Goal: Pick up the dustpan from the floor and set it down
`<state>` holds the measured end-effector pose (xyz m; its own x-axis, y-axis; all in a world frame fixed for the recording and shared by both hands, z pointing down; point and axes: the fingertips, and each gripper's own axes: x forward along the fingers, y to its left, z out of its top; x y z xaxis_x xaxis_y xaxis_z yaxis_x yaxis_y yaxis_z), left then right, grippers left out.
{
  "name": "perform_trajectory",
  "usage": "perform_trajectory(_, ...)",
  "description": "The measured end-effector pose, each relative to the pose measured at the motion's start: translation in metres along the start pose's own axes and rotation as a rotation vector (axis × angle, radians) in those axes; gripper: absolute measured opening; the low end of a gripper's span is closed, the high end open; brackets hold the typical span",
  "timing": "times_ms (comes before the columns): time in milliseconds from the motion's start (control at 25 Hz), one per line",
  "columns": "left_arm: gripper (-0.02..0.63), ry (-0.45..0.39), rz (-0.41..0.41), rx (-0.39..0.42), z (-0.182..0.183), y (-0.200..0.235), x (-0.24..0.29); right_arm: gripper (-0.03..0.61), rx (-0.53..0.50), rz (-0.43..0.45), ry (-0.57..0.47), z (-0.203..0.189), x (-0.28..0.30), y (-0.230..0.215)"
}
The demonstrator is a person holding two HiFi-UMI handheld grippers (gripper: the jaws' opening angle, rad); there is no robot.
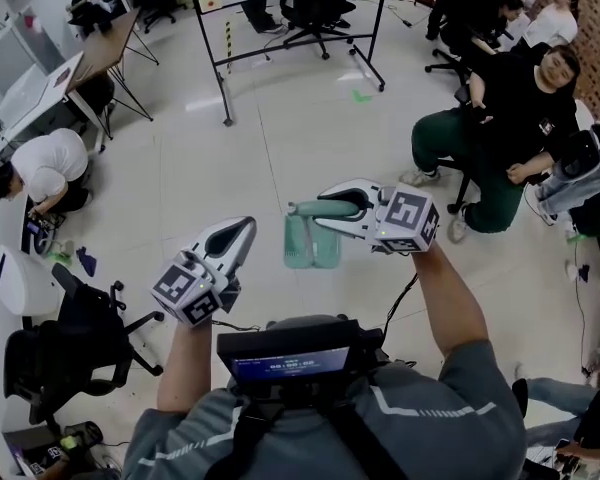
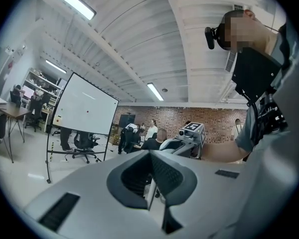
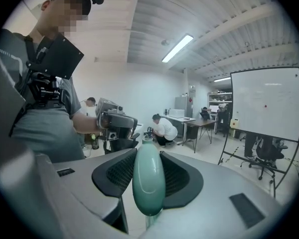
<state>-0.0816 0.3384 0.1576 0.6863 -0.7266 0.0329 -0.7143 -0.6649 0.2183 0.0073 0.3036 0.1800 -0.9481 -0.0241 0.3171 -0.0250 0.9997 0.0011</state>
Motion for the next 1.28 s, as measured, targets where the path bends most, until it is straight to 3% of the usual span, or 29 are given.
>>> perform_trajectory(160, 0.018, 0.008, -0.025, 0.015, 0.002, -0.005, 0.002, 0.161, 0.005, 0.0, -0.004, 0.0, -0.005, -0.002)
perform_trajectory(480, 0.02, -0.044, -0.037, -0.043, 0.001, 0.009, 0.0, 0.161, 0.025, -0.019, -0.008, -0.005, -0.002, -0.008)
perform_trajectory(640, 0.021, -0.023, -0.045, -0.027, 0.002, 0.018, -0.005, 0.16, 0.031, -0.026, -0.001, -0.001, 0.006, -0.009)
perform_trajectory(880, 0.021, 0.006, -0.025, -0.038, -0.005, 0.056, -0.008, 0.16, 0.037, -0.048, -0.002, -0.002, 0.024, -0.031)
perform_trajectory(1160, 0.023, 0.005, -0.084, -0.075, -0.001, 0.099, -0.024, 0.16, 0.042, -0.071, -0.033, 0.003, 0.066, -0.061)
perform_trajectory(1280, 0.023, 0.016, -0.074, -0.061, -0.001, 0.119, -0.017, 0.16, 0.045, -0.068, -0.047, 0.006, 0.082, -0.083)
